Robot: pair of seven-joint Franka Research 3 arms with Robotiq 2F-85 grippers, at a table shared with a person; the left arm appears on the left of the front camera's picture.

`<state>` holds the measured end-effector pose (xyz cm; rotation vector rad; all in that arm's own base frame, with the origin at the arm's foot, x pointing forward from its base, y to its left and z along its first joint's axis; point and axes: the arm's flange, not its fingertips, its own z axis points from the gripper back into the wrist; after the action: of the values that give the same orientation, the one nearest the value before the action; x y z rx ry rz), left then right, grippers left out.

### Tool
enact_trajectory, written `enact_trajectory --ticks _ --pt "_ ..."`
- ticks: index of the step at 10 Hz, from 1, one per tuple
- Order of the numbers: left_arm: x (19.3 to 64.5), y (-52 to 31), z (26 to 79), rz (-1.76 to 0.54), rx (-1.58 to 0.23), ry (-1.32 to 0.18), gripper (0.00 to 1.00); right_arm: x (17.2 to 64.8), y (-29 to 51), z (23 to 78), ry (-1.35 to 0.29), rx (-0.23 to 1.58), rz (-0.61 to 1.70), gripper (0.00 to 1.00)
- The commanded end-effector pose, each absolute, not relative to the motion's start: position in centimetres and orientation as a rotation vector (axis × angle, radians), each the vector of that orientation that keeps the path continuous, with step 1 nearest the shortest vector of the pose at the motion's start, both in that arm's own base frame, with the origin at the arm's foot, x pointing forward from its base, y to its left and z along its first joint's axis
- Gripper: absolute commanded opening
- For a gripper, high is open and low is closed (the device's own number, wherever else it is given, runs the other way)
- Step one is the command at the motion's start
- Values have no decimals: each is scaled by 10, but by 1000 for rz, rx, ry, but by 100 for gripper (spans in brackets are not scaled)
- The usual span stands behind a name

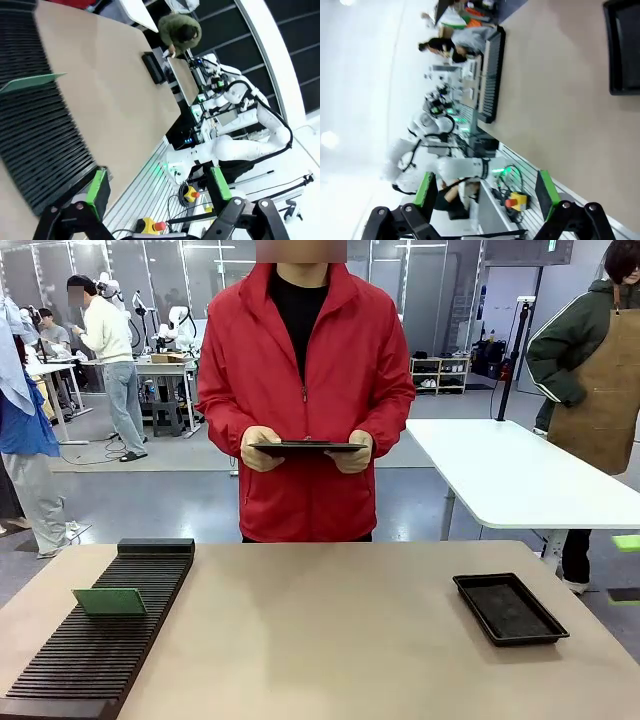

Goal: Inspect the PCB.
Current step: Pick up the Blank PCB and present it to the human.

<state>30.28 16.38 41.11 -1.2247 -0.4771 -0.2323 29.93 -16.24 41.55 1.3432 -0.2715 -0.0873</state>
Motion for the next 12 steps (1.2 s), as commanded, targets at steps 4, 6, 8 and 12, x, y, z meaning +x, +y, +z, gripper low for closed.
enact_trajectory --ticks 4,6,8,12 --pt "274 244 407 -56 -1270 -501 100 261 -217 399 -282 1351 -90 100" --pt "268 251 404 -32 -1276 -558 100 253 -224 401 -272 1331 -72 100" --pt "269 248 404 -8 -1263 -589 100 256 -219 400 -273 1325 -35 100" --pt "264 252 400 -27 -1247 -549 100 252 -221 401 -268 1334 -104 100"
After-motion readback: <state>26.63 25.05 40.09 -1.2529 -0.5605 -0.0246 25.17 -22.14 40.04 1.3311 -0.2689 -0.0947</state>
